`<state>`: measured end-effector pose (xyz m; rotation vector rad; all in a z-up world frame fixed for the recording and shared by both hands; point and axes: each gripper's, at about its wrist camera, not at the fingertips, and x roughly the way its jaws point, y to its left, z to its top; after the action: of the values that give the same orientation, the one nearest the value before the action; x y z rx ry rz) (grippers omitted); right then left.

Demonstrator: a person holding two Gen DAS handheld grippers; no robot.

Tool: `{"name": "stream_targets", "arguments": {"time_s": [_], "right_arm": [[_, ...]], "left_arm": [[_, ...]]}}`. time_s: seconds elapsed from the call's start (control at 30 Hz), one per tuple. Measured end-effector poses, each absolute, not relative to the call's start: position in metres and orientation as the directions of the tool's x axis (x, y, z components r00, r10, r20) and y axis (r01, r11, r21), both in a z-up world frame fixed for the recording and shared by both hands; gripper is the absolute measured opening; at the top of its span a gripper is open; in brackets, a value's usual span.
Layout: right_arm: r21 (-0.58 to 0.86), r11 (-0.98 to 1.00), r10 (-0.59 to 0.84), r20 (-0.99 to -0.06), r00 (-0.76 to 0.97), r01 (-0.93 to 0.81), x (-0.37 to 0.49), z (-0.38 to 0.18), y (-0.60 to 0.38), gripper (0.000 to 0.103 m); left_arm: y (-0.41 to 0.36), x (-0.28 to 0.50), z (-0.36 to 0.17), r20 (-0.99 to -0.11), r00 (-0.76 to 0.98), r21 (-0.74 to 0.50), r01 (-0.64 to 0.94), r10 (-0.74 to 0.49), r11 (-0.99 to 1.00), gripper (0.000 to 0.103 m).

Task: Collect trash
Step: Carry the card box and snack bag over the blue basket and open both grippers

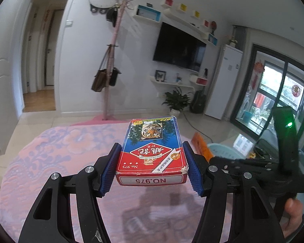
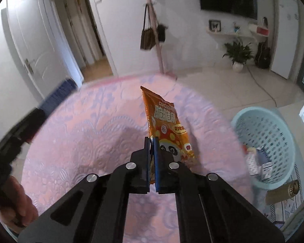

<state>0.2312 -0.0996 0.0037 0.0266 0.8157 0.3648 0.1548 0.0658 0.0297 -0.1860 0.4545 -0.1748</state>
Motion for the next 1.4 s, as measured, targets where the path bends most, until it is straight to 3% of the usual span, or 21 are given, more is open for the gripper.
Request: {"name": "stream_targets", "arguments": {"time_s": [0.43, 0.73, 1.1, 1.23, 1.4], "right_arm": [[0.245, 0.960, 0.261, -0.607, 0.750, -0.136, 0.220, 0.040, -0.236, 0.002], [0.298, 0.954, 0.185, -0.678, 0.711, 0.036, 0.254, -0.013, -0.318, 0.002], [0.384, 0.905, 0.194, -0.759, 0.622, 0.186, 0.284, -0.090, -0.374, 0.002], [0.387, 0.900, 0.195, -0.770, 0.608, 0.201, 0.288, -0.099, -0.381, 0.004], [0.382, 0.905, 0.194, -0.761, 0.618, 0.186, 0.284, -0.097, -0.380, 0.009]], "left_arm": [[-0.058, 0.196, 0.042, -0.429, 0.837, -0.161, 0.299, -0.340, 0.941, 0.059], [-0.139, 0.264, 0.006, -0.542, 0.731, -0.190, 0.373, -0.414, 0.908, 0.059], [-0.194, 0.319, -0.046, -0.670, 0.601, -0.185, 0.433, -0.436, 0.882, 0.059], [-0.185, 0.326, -0.053, -0.676, 0.574, -0.252, 0.410, -0.463, 0.876, 0.077], [-0.174, 0.316, -0.047, -0.669, 0.584, -0.245, 0.410, -0.459, 0.879, 0.078]]}}
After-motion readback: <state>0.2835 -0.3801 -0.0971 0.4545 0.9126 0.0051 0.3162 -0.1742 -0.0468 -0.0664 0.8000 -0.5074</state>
